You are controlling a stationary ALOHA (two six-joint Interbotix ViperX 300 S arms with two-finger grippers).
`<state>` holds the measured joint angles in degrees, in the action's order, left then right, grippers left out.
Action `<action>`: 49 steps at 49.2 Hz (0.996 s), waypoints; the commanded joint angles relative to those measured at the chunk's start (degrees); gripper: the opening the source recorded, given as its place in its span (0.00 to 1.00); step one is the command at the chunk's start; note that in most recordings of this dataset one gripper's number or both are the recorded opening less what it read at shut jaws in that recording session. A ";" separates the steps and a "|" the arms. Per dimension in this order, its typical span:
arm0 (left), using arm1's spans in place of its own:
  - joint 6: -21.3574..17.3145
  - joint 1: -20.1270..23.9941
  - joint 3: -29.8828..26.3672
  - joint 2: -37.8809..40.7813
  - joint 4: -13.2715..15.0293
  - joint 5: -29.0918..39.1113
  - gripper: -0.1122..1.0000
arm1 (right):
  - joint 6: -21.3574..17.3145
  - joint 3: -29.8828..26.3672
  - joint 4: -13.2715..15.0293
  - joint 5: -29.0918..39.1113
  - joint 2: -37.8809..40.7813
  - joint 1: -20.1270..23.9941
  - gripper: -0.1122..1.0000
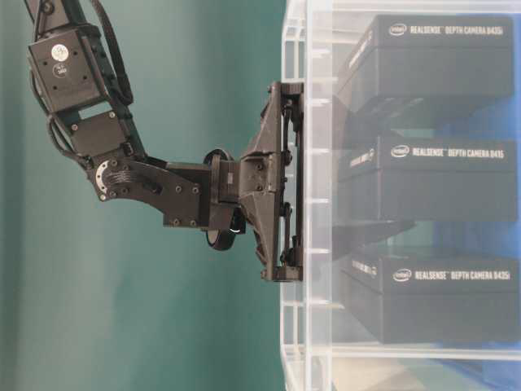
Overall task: Take the box out of the case with the right arm.
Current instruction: 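Lower the right gripper around the middle box and close it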
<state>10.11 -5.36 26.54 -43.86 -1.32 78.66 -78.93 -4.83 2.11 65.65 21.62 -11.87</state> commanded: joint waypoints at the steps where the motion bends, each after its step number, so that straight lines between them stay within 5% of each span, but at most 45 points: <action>1: 0.00 -0.18 -1.49 0.18 -0.09 -0.26 0.12 | 0.00 -0.53 -0.26 -0.26 -1.23 0.09 0.96; 17: 0.00 -0.18 -1.49 0.18 -0.09 -0.26 0.12 | -0.97 -0.79 -1.93 0.18 -1.32 0.09 0.93; 25: 0.09 -0.18 -1.49 0.18 -0.09 -0.26 0.12 | -2.81 -0.88 -1.85 0.53 -1.32 0.35 0.69; 49: 0.00 -0.18 -1.49 0.18 -0.18 -0.26 0.12 | -3.08 -2.02 -1.58 0.88 -2.02 0.53 0.69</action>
<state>10.11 -5.36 26.54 -43.77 -1.32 78.66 -81.91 -5.19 0.35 66.36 21.62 -11.60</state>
